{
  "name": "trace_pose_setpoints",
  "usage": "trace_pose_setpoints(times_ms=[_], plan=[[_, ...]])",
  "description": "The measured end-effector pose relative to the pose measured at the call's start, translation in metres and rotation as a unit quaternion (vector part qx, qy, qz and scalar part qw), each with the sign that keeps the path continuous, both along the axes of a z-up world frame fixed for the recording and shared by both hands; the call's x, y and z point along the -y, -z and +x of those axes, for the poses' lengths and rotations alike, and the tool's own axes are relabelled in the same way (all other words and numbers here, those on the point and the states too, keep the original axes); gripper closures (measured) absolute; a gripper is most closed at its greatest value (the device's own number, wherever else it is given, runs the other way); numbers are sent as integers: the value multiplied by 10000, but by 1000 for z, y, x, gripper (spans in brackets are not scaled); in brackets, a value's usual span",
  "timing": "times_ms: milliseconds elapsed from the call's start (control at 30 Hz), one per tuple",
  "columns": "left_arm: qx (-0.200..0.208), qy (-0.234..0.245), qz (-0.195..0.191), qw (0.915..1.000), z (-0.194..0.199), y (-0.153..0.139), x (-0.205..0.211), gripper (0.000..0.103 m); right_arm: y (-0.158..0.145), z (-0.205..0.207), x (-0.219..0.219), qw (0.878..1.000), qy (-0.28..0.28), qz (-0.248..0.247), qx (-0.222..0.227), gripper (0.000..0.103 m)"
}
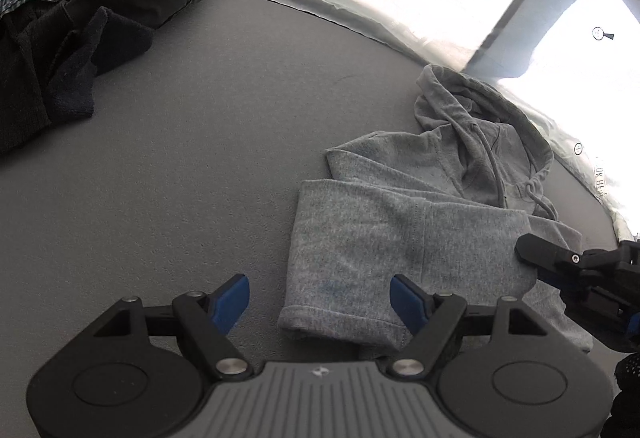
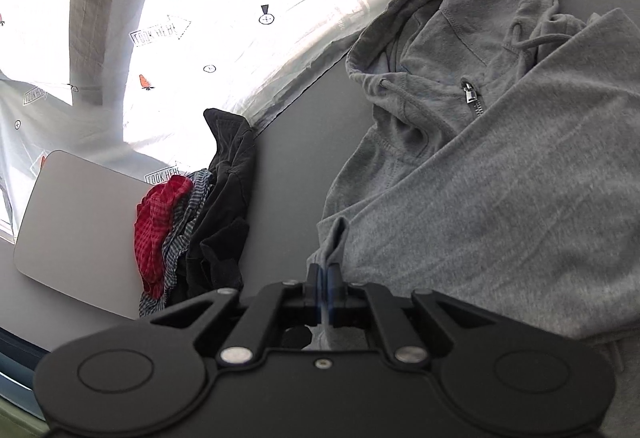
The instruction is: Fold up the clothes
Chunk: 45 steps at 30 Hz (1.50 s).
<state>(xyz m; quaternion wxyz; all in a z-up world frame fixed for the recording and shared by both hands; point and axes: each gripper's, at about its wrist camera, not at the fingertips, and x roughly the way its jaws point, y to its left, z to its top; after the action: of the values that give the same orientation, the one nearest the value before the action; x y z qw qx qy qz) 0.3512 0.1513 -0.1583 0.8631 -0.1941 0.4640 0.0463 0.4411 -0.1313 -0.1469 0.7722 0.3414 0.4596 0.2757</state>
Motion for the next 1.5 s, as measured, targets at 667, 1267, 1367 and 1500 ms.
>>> trace_pose_setpoints(times_ms=[667,1267,1367,1500], plan=[[-124,467,287,9984,7,10,49,23,-3,-32,122,9849,1476,-859,279,101],[457,293,64,9985,28,-15,35,15,-12,-15,100,9606,933,-2540,640,45],[478,278,199,9983,47,-18,29,15,-15,-4,100,9588,812,-2626,722,26],[477,124,146,9987,81,-16,19,15,-17,17,102,9478,747,-2947,957,10]])
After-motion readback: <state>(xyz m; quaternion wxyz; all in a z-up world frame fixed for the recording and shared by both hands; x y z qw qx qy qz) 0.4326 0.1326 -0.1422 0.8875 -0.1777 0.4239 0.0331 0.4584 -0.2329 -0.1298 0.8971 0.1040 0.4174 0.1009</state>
